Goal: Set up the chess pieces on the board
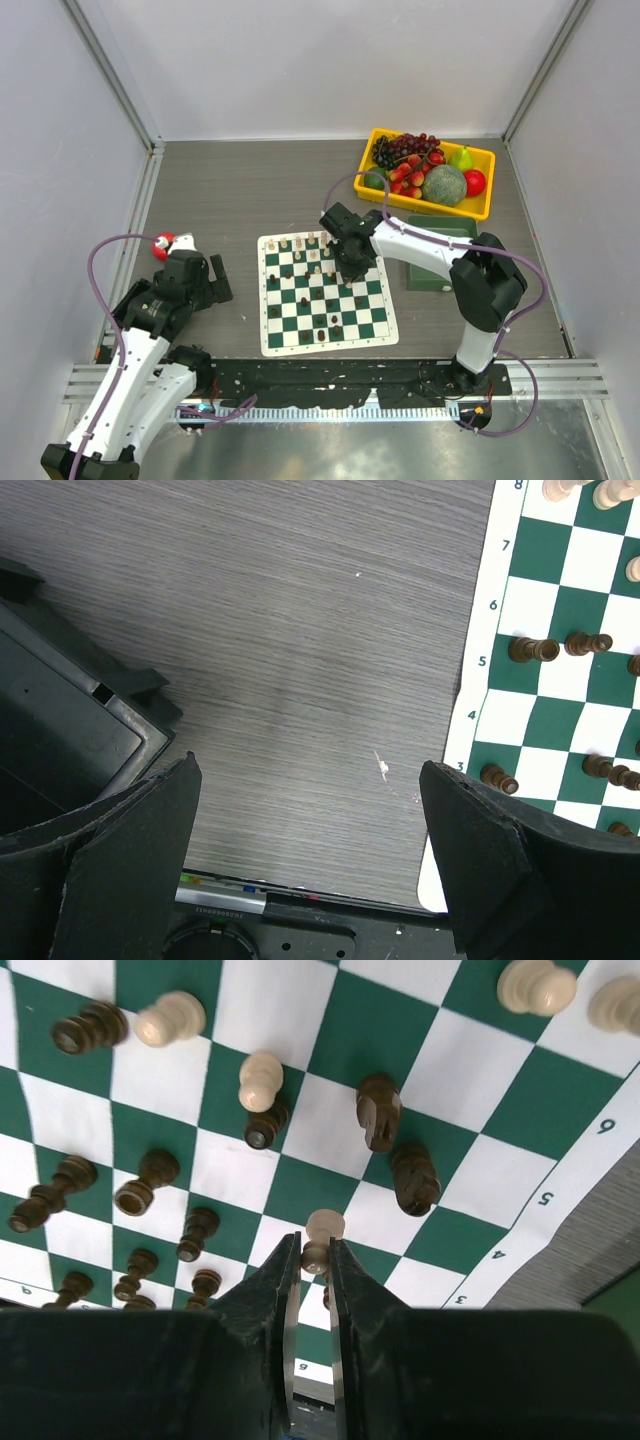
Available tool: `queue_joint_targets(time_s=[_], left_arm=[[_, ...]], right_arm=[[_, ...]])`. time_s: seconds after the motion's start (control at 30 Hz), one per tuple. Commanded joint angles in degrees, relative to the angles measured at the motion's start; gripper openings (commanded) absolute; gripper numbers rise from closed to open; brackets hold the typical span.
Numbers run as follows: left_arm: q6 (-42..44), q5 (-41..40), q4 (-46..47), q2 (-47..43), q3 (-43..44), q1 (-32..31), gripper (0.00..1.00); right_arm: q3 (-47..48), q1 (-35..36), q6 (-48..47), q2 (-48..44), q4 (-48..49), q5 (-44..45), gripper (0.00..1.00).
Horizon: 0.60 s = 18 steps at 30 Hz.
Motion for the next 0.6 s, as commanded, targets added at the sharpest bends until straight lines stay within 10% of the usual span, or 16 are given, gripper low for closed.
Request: queue_joint_targets(time_s=[0.0,0.57], left_arm=[[1.04,-0.24,2.02,-0.39,0.13,0.28,0.99],[0.96,-0.33,2.11,-0.38,0.13,0.28,0.99]], right_arm=[[4.67,-0.05,-0.82,-2.85,-0.16,1.58,0.18],[14.87,-6.99,-1.96,4.7,3.97,0.88,0.19]])
